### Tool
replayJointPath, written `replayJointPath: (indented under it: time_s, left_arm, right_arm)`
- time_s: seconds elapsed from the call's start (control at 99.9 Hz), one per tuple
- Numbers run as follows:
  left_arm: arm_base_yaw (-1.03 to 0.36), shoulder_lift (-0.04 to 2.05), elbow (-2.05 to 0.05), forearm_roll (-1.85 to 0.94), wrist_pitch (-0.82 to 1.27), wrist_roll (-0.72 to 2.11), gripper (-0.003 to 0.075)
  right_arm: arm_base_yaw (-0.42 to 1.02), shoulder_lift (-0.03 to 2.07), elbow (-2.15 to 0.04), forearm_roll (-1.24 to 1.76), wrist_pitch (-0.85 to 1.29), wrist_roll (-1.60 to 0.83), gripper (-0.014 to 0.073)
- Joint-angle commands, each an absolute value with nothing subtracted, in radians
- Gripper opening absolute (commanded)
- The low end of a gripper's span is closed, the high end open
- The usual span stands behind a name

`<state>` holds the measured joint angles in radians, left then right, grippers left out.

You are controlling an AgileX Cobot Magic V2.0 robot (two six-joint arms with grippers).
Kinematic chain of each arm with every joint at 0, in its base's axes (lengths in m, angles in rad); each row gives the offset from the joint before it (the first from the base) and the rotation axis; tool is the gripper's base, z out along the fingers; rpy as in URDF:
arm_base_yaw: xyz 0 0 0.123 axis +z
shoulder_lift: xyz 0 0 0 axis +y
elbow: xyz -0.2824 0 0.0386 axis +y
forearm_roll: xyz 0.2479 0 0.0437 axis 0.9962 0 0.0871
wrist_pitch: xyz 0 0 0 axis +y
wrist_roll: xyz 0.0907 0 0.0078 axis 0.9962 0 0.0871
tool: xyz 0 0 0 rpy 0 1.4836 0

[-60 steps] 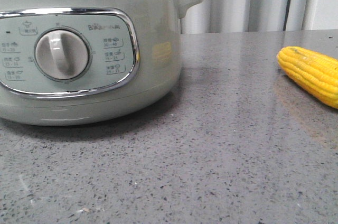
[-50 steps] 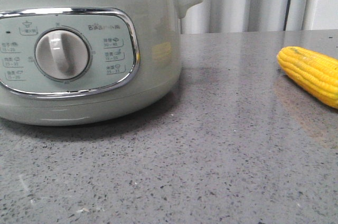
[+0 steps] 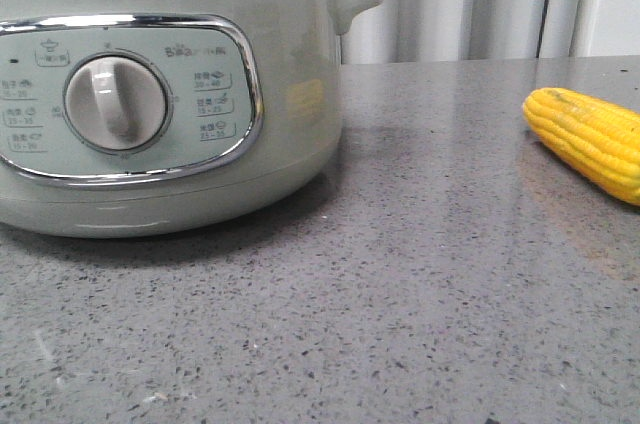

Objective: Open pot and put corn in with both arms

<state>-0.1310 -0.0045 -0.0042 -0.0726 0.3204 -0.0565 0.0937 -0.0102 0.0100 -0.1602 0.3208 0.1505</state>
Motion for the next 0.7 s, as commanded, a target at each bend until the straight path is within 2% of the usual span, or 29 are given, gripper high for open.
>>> replayJointPath:
  time_s: [0.0,0.69]
  left_arm:
    - [-0.127,-0.035,0.023,-0.085,0.285,-0.053,-0.0020]
    - [-0.127,-0.035,0.023,-0.085,0.285,-0.053,-0.0020]
  right_arm:
    - [0.086,-0.033,0.029,-0.154,0.297,0.145,-0.0071]
    - [0.086,-0.033,0.029,-0.171,0.269,0.145,-0.0071]
